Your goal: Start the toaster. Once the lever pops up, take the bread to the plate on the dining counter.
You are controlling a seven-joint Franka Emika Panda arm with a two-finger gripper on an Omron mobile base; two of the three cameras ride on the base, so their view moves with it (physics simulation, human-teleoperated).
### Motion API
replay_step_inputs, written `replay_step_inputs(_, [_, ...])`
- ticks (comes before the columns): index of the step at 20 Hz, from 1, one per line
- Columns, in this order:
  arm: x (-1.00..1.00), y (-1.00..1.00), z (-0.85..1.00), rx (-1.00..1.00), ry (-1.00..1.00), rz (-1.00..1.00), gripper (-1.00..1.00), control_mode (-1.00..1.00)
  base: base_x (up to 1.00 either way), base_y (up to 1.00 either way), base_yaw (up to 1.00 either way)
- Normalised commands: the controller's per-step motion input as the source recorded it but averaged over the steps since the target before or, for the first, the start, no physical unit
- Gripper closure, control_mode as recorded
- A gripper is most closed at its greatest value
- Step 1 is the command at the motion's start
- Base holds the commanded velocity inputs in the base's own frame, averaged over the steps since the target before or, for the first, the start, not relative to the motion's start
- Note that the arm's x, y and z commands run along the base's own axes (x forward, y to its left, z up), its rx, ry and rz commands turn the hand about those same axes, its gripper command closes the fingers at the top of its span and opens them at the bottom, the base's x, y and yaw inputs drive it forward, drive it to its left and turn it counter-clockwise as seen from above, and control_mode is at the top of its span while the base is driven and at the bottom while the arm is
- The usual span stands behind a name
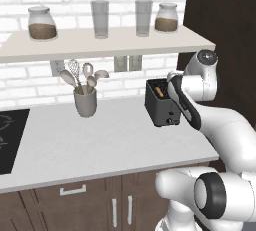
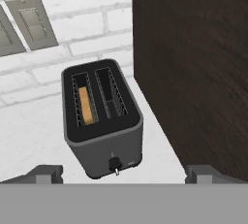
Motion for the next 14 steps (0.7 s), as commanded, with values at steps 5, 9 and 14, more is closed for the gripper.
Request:
replay_step_inputs(5, [0.0, 0.0, 0.0, 0.0, 0.0, 0.0, -1.0, -1.0, 0.0, 0.0, 0.0])
replay_step_inputs(9, [0.0, 0.0, 0.0, 0.0, 0.0, 0.0, -1.0, -1.0, 0.0, 0.0, 0.0])
replay_step_inputs(14, [0.0, 0.0, 0.0, 0.0, 0.0, 0.0, -1.0, -1.0, 0.0, 0.0, 0.0])
